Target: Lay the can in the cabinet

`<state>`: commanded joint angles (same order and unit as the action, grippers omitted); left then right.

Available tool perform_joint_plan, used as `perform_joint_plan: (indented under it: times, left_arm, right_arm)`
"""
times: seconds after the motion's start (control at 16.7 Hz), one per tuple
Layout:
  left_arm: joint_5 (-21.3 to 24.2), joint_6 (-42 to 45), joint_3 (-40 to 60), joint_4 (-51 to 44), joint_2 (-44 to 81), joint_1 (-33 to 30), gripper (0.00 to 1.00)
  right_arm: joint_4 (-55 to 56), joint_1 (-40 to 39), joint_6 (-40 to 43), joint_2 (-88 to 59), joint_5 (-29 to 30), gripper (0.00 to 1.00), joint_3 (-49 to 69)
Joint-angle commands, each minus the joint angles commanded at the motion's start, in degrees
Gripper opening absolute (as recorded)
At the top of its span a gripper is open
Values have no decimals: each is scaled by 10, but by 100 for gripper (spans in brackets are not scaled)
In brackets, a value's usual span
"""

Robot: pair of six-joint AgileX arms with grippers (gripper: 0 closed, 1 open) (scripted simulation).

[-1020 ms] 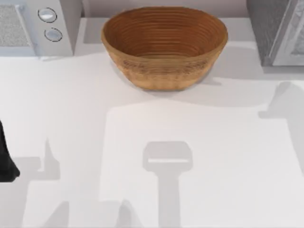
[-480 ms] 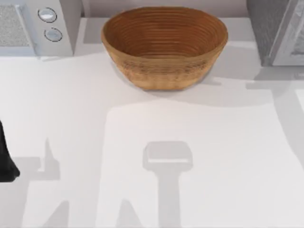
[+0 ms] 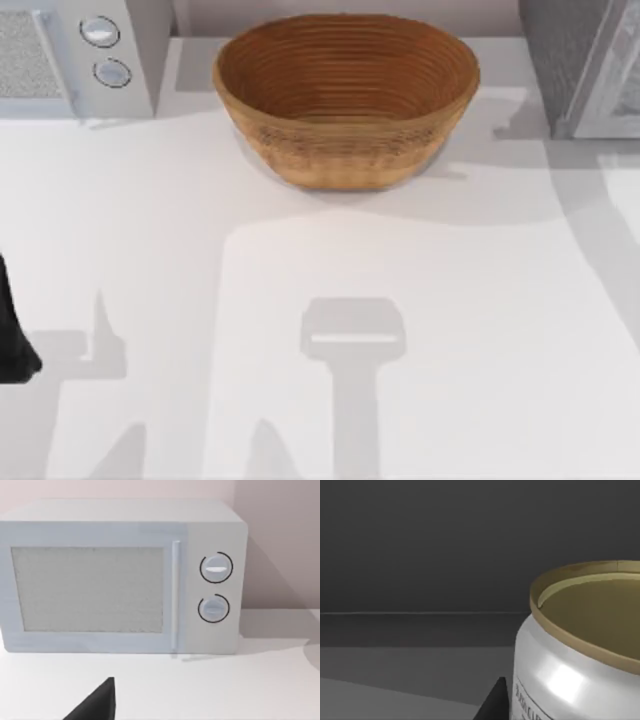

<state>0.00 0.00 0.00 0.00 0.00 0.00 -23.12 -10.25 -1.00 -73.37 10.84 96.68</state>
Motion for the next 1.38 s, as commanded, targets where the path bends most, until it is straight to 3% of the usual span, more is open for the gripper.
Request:
perform_joint_plan:
  times: [0.66,1.38]
  left_arm:
    - [0,0,0,0,0,0,100]
    - [0,0,0,0,0,0,100]
  right_arm:
    - [-10,-1,-1,-36,3,0,46]
    - [-68,16,-2,-197,-11,0,255]
